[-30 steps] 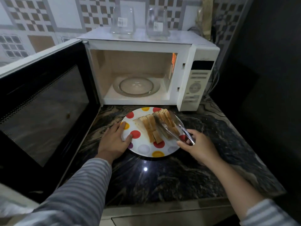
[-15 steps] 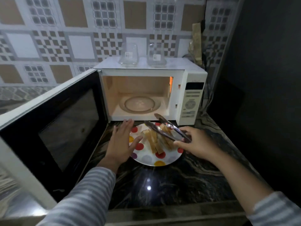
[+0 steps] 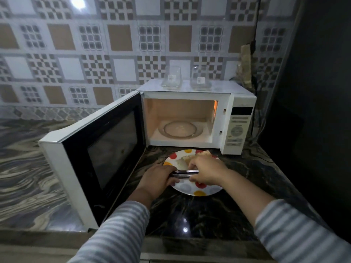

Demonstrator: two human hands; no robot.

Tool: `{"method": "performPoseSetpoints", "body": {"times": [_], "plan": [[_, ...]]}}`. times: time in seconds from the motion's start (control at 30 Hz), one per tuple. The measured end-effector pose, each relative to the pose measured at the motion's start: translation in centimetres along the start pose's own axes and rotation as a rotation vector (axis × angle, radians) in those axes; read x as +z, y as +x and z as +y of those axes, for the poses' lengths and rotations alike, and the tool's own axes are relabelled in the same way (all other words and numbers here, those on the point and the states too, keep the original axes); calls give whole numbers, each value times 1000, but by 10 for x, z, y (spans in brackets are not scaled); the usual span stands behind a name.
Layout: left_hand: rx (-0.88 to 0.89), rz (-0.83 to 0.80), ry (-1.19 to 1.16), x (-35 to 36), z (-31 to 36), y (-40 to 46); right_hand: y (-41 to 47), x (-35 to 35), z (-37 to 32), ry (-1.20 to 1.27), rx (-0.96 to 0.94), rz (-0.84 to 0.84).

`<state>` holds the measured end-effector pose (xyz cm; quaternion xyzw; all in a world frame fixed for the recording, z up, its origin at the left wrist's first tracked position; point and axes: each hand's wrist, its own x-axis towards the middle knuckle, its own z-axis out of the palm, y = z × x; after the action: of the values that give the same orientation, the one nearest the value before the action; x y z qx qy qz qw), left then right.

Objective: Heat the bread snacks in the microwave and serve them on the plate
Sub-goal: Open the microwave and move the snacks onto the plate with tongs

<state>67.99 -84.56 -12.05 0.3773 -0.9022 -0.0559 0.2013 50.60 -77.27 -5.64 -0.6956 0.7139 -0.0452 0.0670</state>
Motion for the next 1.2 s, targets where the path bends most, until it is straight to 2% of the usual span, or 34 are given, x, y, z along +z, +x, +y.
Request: {"method": "performPoseSetpoints", "body": {"times": [0.17,0.37,0.63,0.73,1.03,1.13,1.2], "plan": [[-128,-53,-161,0,0,1,-6,-4,2,-27,-12,3],[-182,-125,-286,-3,-2,6,-22,-23,16,-129,117,-61],[-211,-160,-324,1,6,7,-20,-12,14,-116,102,-33],[-203,-177,-327,-2,4,7,-15,-10,18,-27,71,-88],[-188,-155,-384,0,13,11,3,5,20,113,-16,-46],[-160,-140,-321,0,7,11,3,12,22,55,11,-10],[-122,-74,-221,4,-2,13,1,22,20,58,23,55]]}}
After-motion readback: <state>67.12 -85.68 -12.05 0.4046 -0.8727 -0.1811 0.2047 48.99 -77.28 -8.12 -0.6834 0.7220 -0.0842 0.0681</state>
